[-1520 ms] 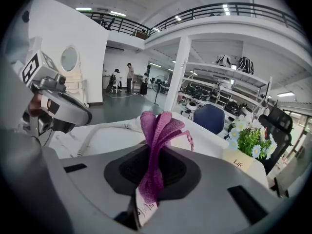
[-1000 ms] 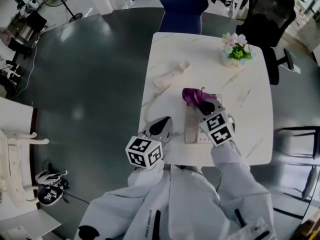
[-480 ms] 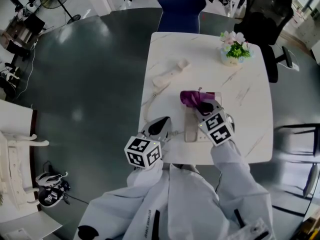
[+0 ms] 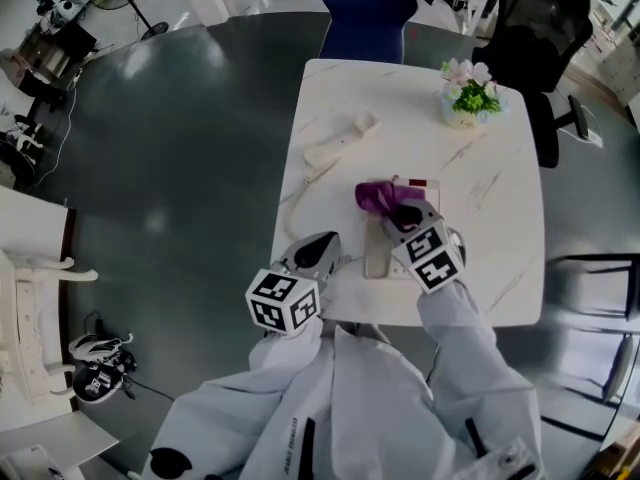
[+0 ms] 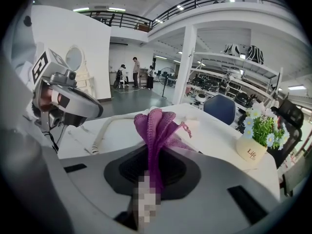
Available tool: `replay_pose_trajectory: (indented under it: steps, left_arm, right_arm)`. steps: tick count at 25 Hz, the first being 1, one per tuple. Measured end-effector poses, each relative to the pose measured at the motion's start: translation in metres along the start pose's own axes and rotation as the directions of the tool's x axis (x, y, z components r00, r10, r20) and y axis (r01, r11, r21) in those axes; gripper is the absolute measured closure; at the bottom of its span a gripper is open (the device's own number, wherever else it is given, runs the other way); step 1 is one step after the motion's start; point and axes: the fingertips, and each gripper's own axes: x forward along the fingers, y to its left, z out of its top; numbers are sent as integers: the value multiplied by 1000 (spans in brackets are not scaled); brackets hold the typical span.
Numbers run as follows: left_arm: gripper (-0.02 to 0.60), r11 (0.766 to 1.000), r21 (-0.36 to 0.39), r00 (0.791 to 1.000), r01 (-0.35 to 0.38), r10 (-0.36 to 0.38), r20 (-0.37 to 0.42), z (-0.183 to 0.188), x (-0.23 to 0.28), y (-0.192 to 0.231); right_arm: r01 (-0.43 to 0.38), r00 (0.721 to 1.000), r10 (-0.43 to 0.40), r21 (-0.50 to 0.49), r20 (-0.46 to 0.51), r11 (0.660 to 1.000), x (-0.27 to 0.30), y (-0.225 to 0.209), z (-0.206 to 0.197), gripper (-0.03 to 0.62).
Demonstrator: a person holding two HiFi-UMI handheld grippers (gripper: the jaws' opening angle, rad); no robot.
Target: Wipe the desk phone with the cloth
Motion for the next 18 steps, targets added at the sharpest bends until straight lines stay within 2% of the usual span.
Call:
replay_pose_trajectory:
  steps: [18]
  left_arm:
    - [583, 1000, -16, 1000, -19, 19, 10, -11, -5, -27]
  right_arm:
    - [-73, 997, 73, -25, -19, 997, -13, 23, -17, 556]
